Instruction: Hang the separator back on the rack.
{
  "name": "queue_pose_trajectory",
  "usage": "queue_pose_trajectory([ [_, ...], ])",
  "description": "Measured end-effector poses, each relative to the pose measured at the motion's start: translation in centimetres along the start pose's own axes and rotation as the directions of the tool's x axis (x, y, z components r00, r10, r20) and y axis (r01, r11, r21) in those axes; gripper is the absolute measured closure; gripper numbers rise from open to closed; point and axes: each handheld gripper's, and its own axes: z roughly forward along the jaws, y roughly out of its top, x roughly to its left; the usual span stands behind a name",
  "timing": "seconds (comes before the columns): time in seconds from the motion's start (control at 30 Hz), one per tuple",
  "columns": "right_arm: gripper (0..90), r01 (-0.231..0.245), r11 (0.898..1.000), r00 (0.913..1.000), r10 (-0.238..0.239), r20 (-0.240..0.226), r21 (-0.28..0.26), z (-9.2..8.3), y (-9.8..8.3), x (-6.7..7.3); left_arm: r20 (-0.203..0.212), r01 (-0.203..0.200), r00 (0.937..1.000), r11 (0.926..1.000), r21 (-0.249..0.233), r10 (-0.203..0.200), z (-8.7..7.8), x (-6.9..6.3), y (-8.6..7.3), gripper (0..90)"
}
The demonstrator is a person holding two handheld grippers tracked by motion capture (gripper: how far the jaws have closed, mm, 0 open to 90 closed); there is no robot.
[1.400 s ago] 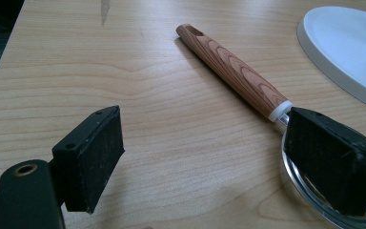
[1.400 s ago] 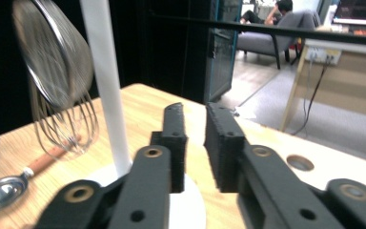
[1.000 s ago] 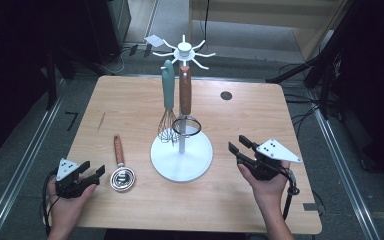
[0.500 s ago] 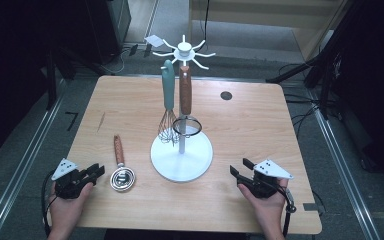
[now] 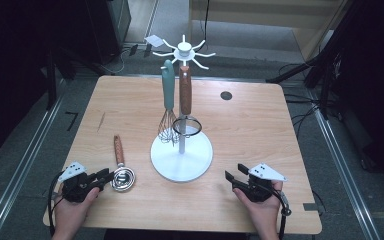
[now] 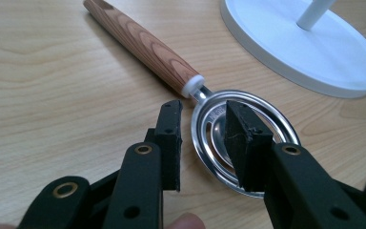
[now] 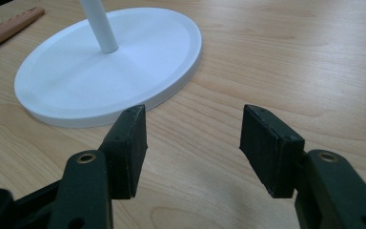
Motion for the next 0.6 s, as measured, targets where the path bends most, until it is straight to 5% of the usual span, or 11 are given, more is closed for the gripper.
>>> queue_pose_trajectory([
  [0.27,43.9,0.007,1.0,1.0,-0.007,0.007,0.0,-0.02,0.04,-0.09,-0.003,0.027,0.9996,0.9982,0.054,-0.027,0.53,-0.04,-0.21,70.5],
  [0.6,43.9,0.013,1.0,0.9999,-0.013,0.01,-0.003,-0.02,0.11,0.07,0.026,0.037,0.9989,0.9972,0.065,-0.039,0.58,-0.48,-0.28,71.2],
])
